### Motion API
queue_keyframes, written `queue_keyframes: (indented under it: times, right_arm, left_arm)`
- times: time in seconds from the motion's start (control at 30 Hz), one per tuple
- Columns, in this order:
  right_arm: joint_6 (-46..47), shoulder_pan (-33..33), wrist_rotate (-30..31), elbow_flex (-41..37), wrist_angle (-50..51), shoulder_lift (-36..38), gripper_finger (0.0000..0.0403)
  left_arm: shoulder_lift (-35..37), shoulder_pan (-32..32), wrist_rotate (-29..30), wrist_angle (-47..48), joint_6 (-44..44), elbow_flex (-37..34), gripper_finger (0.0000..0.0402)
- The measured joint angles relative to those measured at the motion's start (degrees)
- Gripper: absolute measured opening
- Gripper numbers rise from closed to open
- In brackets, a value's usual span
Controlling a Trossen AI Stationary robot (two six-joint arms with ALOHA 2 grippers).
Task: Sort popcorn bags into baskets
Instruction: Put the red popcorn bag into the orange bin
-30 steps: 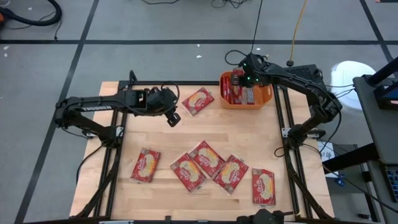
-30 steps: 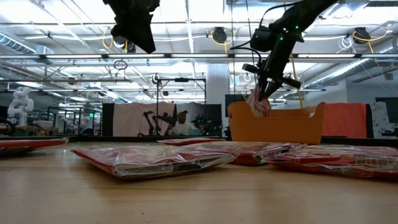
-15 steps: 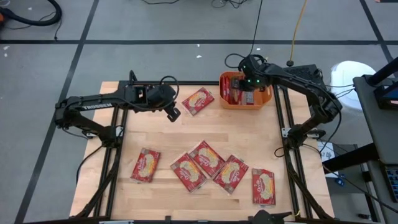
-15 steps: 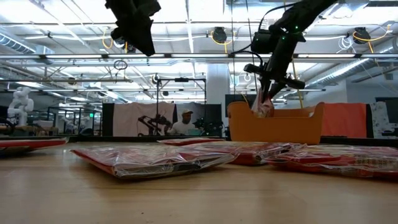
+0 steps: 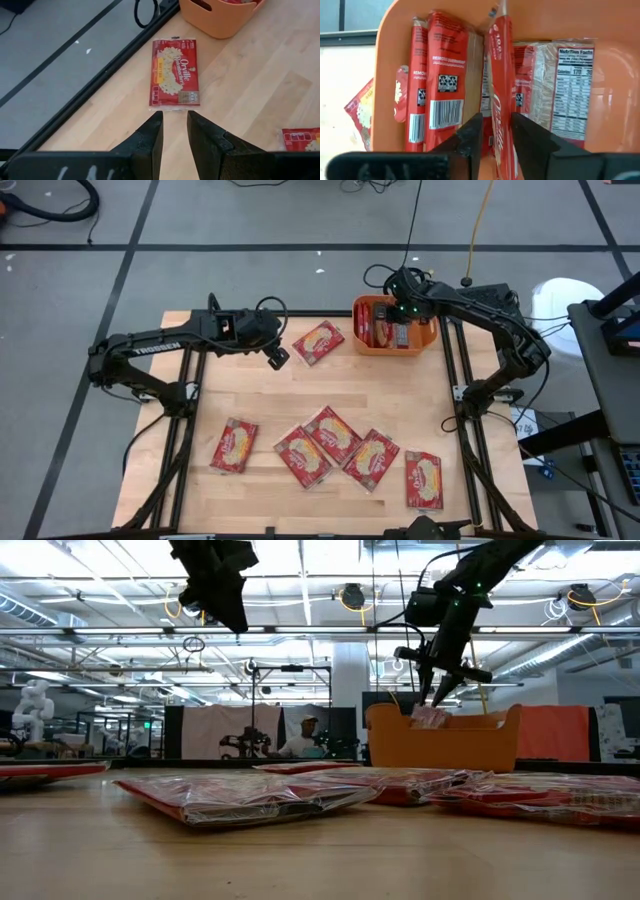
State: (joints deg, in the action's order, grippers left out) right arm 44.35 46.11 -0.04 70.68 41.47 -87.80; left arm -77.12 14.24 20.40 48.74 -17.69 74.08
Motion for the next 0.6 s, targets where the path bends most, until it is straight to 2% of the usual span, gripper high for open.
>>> queue_keyframes:
  times: [0.23,0.4,0.6]
  right_arm:
    - [4.1,-0.5,-6.2,-4.9,-6.9,0.0,0.0116]
    - [6.0,-1.5,-6.3,-8.1,-11.5,-0.1,0.0115]
    - [6.1,-1.6,-6.3,-8.3,-15.0,0.1,0.0115]
  left_arm:
    - [0.0,0.0,0.0,-1.8,-0.4,0.0,0.0093]
    - [0.0,0.0,0.0,-2.4,-0.5,0.0,0.0093]
    - [0.0,0.0,0.0,-2.4,-0.6,0.0,0.0093]
